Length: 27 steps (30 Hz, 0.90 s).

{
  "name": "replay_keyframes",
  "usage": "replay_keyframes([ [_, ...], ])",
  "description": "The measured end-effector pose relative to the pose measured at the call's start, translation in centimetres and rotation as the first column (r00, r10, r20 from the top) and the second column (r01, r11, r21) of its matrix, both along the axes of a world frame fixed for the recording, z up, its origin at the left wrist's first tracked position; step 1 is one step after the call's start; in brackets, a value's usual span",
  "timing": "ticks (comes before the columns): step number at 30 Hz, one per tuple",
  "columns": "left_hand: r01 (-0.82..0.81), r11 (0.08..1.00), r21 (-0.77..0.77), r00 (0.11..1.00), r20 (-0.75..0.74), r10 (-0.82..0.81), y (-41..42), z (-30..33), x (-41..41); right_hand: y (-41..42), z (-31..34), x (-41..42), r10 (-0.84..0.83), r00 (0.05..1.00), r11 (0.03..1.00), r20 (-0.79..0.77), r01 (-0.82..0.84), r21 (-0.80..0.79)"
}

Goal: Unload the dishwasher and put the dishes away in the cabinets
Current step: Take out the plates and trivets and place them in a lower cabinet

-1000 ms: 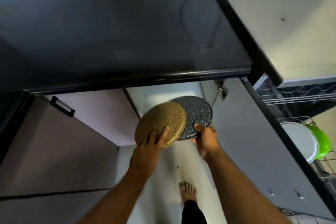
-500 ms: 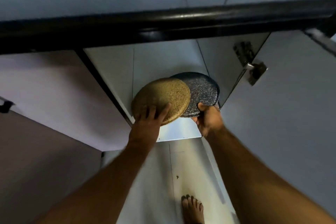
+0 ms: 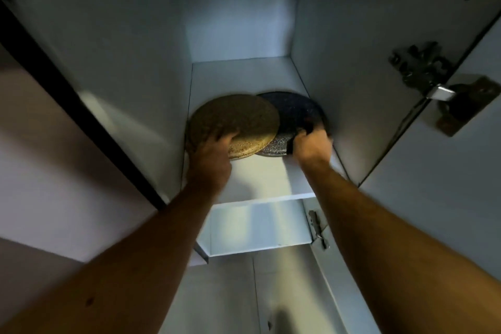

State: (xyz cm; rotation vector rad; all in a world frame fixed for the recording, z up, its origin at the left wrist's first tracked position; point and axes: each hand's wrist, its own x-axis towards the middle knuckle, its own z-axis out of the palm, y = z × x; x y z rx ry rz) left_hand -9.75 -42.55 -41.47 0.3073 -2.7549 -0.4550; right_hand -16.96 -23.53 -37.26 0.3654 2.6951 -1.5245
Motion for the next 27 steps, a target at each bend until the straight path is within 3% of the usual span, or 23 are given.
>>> replay_keyframes([
  [4, -0.051, 0.998, 0.036, 0.991, -0.124, 0.055, -0.6, -1.4, -1.9, 0.7, -0.1, -1.9, 0.252, 0.958, 0.905, 0.139, -0.284, 0.318],
  [6, -0.051, 0.999, 0.017, 0.988, -0.148, 0.052, -1.0, -1.3, -2.9, 1.0, -0.4, -3.1, 0.312, 0.930, 0.847, 0.193, -0.364, 0.386],
  [9, -0.071, 0.986, 0.151, 0.997, 0.001, 0.071, -1.8, -0.2, -4.7, 0.7, -1.0, -5.2, 0.424, 0.883, 0.731, 0.202, -0.465, 0.499],
  [12, -0.106, 0.971, 0.216, 0.993, 0.070, 0.093, -2.3, 0.5, -6.3, -0.3, -0.9, -6.9, 0.466, 0.875, 0.673, 0.134, -0.448, 0.589],
  [17, -0.112, 0.970, 0.218, 0.992, -0.029, 0.121, -3.4, 0.2, -8.0, -0.8, -1.2, -7.6, 0.511, 0.857, 0.576, 0.063, -0.396, 0.715],
  [22, -0.131, 0.991, -0.011, 0.991, 0.017, 0.131, -2.8, 0.7, -8.1, -0.7, -1.3, -8.8, 0.510, 0.860, 0.575, -0.027, -0.318, 0.754],
  [27, -0.092, 0.996, -0.002, 0.988, 0.122, 0.092, -3.6, 0.5, -8.4, -1.5, -2.4, -8.7, 0.574, 0.809, 0.574, -0.128, -0.286, 0.767],
])
